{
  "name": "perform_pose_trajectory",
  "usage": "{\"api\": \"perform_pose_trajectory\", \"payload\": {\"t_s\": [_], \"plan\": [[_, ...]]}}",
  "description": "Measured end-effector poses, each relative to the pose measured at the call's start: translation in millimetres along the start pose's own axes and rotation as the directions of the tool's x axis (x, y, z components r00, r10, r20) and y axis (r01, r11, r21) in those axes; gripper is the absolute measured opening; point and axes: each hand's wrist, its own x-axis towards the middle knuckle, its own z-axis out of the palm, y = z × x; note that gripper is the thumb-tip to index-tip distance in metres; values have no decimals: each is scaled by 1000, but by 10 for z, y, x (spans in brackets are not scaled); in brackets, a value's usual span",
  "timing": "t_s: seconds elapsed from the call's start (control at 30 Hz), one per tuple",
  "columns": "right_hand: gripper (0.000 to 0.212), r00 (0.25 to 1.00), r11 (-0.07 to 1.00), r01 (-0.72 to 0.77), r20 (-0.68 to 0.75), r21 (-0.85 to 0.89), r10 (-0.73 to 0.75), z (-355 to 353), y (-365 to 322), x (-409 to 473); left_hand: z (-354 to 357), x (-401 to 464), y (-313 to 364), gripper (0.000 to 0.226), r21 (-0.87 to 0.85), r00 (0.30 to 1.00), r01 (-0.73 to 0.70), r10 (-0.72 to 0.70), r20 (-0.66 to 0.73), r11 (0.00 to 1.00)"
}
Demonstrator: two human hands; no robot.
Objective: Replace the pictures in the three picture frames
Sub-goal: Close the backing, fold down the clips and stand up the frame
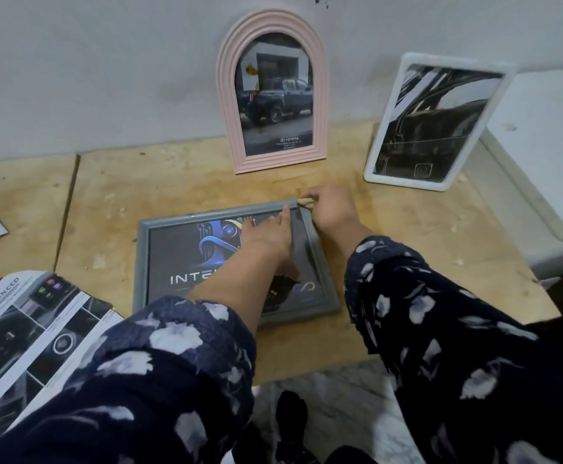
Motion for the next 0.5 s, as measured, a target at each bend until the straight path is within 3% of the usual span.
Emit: {"api": "perform_pose_trajectory", "payload": {"t_s": [0.1,0.37,0.5], "plan": [[39,998,996,55,15,-77,-54,39,66,-73,40,-1,-48,134,-33,1000,-4,4,-12,999],[38,992,993,113,-45,-33,-115,39,222,-705,97,-26,-80,134,-87,1000,-13,11,-25,996],[37,998,998,62,-20,9,-62,81,289,-943,160,-71,-78,127,-88,1000,-12,10,-26,996]]}}
